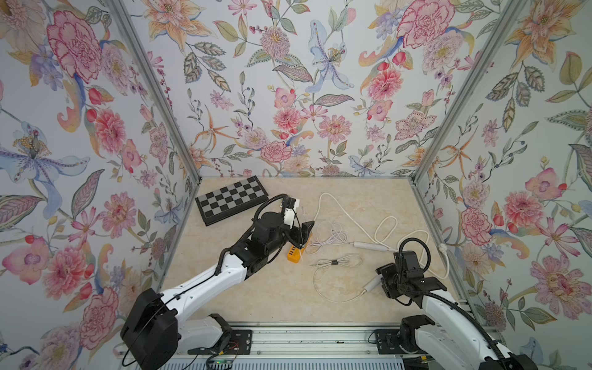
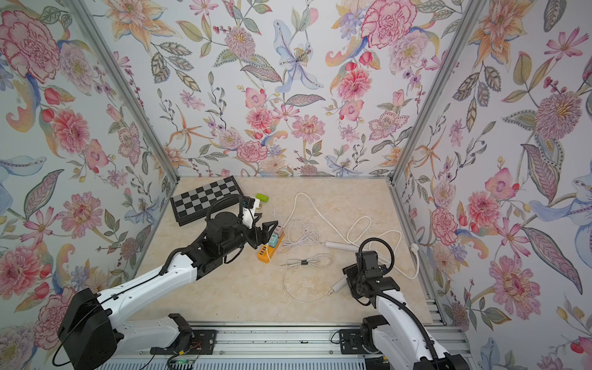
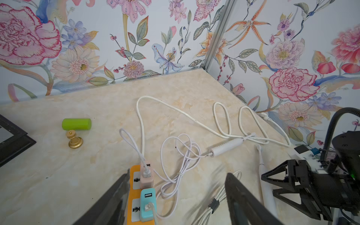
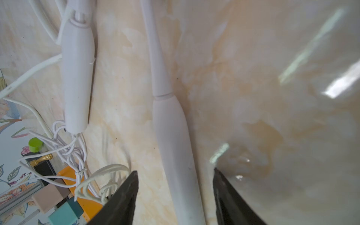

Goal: Charge the electric toothbrush
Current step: Place the electric toothbrush at the center of the board.

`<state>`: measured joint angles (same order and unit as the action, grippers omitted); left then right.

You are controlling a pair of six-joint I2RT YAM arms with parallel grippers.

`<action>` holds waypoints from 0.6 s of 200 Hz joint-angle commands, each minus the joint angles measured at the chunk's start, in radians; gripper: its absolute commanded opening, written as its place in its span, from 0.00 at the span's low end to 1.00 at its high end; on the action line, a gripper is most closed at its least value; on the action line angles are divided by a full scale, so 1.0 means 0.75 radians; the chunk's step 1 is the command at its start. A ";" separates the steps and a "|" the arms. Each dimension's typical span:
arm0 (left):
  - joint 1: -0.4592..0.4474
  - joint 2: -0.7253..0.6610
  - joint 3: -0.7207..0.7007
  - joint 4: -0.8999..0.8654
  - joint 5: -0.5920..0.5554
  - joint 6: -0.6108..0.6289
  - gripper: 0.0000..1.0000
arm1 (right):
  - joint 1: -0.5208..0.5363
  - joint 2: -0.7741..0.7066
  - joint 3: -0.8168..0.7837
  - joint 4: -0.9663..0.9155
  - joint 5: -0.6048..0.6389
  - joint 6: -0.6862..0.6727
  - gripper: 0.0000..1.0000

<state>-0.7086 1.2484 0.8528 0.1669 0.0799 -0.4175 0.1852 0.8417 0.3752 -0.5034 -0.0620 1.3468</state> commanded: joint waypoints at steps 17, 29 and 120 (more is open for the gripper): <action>0.013 -0.072 0.107 -0.138 -0.495 0.080 0.87 | -0.012 -0.090 0.247 -0.419 0.232 -0.189 0.85; 0.030 -0.079 0.126 -0.201 -0.718 0.062 0.94 | -0.018 -0.096 0.332 -0.453 0.329 -0.275 0.98; 0.577 0.117 -0.496 0.732 -1.298 0.461 0.99 | -0.098 0.514 0.164 1.111 0.880 -1.538 1.00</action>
<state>-0.3199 1.2449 0.5812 0.3737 -0.7815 -0.2531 0.1646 1.0794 0.5964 -0.1303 0.5034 0.4950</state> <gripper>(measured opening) 0.989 0.996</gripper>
